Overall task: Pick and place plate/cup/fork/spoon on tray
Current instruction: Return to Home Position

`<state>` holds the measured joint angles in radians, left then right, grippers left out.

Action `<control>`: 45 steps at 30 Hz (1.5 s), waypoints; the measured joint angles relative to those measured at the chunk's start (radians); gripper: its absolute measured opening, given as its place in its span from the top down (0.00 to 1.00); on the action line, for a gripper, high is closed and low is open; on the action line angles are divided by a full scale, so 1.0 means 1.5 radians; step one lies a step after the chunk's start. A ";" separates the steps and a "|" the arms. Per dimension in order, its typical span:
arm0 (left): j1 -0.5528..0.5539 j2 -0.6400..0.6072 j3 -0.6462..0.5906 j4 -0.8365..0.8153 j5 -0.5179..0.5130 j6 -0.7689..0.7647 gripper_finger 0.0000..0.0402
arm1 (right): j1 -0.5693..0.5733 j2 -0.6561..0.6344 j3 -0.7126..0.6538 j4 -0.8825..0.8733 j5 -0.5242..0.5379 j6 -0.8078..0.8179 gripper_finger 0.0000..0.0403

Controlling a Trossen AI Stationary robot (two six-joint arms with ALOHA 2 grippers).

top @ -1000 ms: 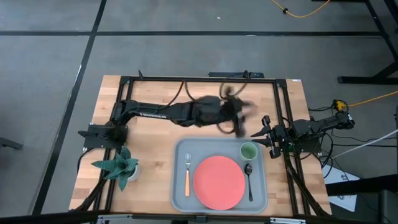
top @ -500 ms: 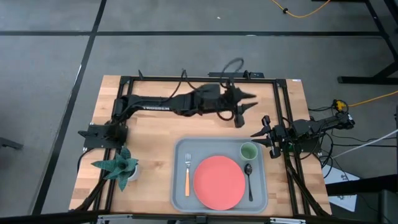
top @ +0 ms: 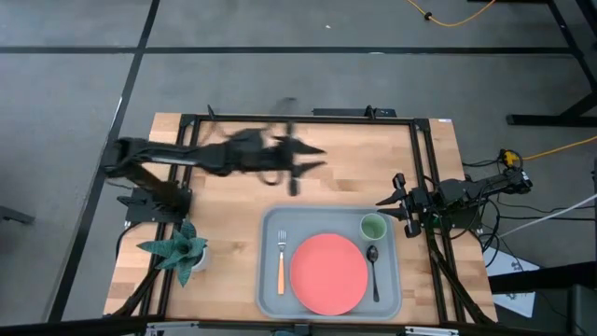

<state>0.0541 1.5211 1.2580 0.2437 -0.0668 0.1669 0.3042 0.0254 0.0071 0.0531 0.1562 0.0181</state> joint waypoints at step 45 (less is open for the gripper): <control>0.006 -1.013 -0.833 -0.135 -0.085 -0.072 0.71 | 0.000 0.000 0.000 0.000 0.000 0.000 0.79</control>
<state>0.0631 0.0017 0.0082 0.0414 -0.1938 0.0583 0.3042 0.0254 0.0071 0.0533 0.1562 0.0178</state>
